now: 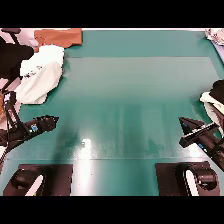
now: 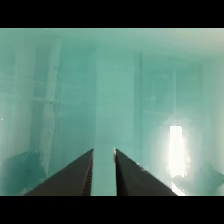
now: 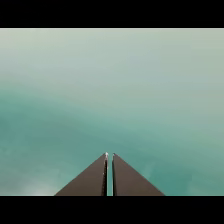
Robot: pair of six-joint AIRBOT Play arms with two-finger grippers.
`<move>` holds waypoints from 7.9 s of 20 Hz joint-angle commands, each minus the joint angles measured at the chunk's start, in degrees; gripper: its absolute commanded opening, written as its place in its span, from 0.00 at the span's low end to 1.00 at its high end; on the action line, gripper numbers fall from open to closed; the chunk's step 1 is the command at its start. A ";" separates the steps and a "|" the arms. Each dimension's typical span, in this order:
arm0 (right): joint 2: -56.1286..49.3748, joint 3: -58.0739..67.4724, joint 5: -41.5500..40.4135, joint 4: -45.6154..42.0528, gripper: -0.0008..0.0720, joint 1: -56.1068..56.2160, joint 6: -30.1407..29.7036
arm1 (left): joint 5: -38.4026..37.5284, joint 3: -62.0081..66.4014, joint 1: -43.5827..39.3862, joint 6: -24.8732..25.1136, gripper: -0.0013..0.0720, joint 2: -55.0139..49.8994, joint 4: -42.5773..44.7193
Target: Fold the shirts.
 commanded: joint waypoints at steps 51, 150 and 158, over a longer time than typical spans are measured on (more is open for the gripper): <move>-69.85 44.72 15.93 14.45 0.47 3.30 1.36 | -6.86 57.40 33.57 10.45 0.98 -69.05 9.94; -60.74 42.82 25.55 -3.04 0.43 -3.93 12.63 | -6.23 31.28 -4.76 10.43 0.99 -55.30 -14.40; -60.74 42.82 25.59 -2.97 0.43 -3.91 12.90 | 0.37 31.36 -4.76 7.23 0.98 -55.52 -10.51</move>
